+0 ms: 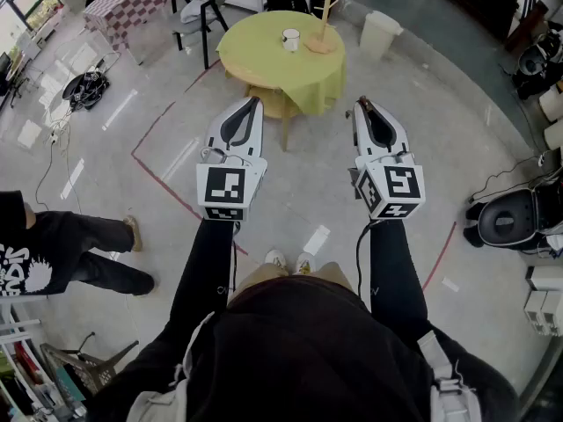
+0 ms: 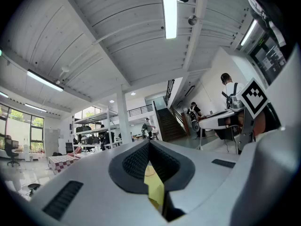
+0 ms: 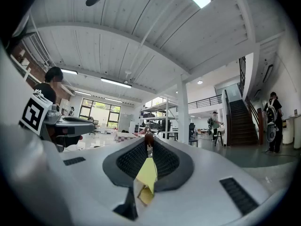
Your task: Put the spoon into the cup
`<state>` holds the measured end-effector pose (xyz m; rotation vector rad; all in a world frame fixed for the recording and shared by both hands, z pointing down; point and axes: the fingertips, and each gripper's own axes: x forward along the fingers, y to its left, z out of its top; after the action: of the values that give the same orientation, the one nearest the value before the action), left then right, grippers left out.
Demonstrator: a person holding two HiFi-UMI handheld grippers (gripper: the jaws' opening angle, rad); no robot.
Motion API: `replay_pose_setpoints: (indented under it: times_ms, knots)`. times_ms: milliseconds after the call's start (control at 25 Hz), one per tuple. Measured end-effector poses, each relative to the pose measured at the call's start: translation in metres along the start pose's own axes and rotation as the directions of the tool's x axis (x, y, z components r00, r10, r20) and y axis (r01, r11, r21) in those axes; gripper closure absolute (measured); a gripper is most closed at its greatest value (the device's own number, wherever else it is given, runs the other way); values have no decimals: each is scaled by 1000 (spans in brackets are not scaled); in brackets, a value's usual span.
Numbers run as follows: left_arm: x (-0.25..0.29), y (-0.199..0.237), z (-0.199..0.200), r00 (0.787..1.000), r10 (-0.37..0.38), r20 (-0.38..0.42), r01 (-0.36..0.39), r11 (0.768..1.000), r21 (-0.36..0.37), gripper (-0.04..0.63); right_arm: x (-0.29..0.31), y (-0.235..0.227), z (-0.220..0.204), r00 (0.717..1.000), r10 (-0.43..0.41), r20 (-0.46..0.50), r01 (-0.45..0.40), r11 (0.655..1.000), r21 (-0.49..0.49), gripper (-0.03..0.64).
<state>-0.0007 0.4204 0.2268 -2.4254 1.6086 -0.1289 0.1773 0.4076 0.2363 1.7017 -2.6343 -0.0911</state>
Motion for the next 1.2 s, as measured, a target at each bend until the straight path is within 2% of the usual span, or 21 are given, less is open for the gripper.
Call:
replay_pose_setpoints:
  times_ms: [520, 1000, 1200]
  knots:
    - [-8, 11, 0, 1000, 2, 3, -2, 1000, -8, 580, 0, 11, 2, 1000, 9, 6, -9, 1000, 22, 561]
    - [-7, 21, -11, 999, -44, 11, 44, 999, -9, 580, 8, 27, -11, 1000, 12, -3, -12, 1000, 9, 561]
    - [9, 24, -21, 999, -47, 3, 47, 999, -12, 580, 24, 20, -18, 1000, 25, 0, -25, 1000, 15, 561]
